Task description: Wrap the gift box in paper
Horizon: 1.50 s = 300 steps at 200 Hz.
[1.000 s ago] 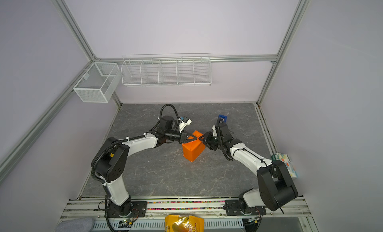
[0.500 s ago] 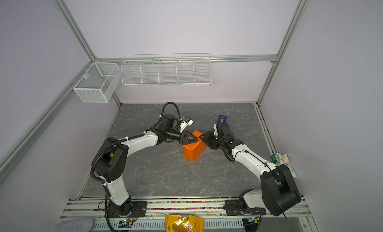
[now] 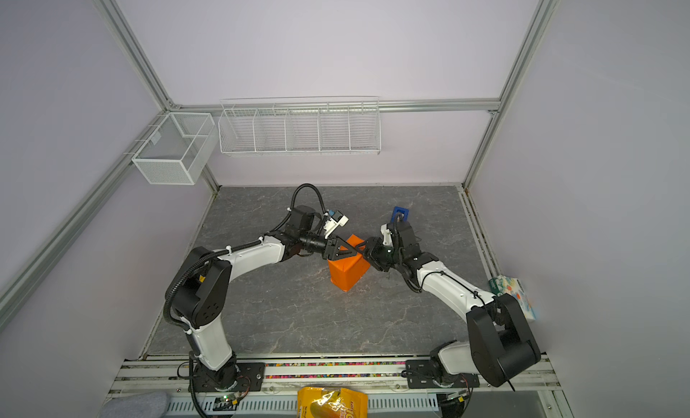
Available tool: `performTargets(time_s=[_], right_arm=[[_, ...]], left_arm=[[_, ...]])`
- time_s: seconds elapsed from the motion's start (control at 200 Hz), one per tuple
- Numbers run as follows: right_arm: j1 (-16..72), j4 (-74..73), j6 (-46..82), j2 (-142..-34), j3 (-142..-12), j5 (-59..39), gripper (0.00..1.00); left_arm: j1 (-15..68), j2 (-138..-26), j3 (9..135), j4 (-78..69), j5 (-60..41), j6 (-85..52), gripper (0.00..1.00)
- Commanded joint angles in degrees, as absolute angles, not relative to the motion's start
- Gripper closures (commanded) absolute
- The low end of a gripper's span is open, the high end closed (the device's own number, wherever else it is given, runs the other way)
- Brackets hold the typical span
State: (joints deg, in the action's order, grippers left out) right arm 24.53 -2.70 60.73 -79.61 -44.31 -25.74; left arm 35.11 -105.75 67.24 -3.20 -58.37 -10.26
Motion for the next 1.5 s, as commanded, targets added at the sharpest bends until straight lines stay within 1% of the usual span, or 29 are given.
performTargets(time_s=[0.0,0.14,0.35,0.41,0.545,0.655,0.81,0.905,1.025,1.11,1.265,1.495], right_arm=[[24.87,-8.08,62.9,-81.47,-42.73,-30.49,0.42],[24.88,-9.44,63.37,-82.59,-41.7,-31.1,0.4],[24.87,-10.69,63.63,-83.59,-41.1,-32.03,0.47],[24.95,-10.64,63.65,-83.81,-40.81,-32.26,0.51],[24.88,-10.67,63.81,-83.7,-39.94,-32.26,0.55],[24.88,-10.69,63.81,-83.07,-39.72,-32.54,0.53],[24.87,-10.77,63.72,-81.71,-39.52,-32.18,0.46],[25.03,-12.32,64.22,-81.99,-39.46,-32.84,0.44],[25.48,-13.56,64.69,-83.08,-39.46,-33.52,0.43],[25.44,-12.47,64.34,-83.45,-39.43,-33.12,0.47],[25.46,-5.13,61.5,-83.32,-39.68,-30.7,0.56],[25.32,-3.1,59.78,-84.38,-39.98,-30.84,0.61]], left_arm=[[35.77,-108.99,65.48,0.0,-56.26,-11.25,0.61],[35.77,-108.9,65.55,0.07,-56.34,-11.14,0.6],[35.78,-109.11,65.74,0.07,-56.34,-11.34,0.6],[35.77,-108.99,65.8,0.15,-56.34,-11.34,0.6],[35.83,-108.9,65.83,0.47,-56.34,-11.16,0.6],[35.79,-108.92,65.74,0.59,-56.33,-11.15,0.6],[35.78,-108.9,65.74,0.61,-56.34,-11.16,0.6],[35.78,-108.99,65.73,0.53,-56.36,-11.16,0.6],[35.79,-108.94,65.74,0.52,-56.39,-11.18,0.6],[35.82,-108.55,65.65,0.53,-56.25,-11.1,0.6],[35.77,-106.78,66.9,2.15,-55.18,-11.28,0.6],[35.44,-100.81,71.59,7.68,-50.63,-10.0,0.59]])
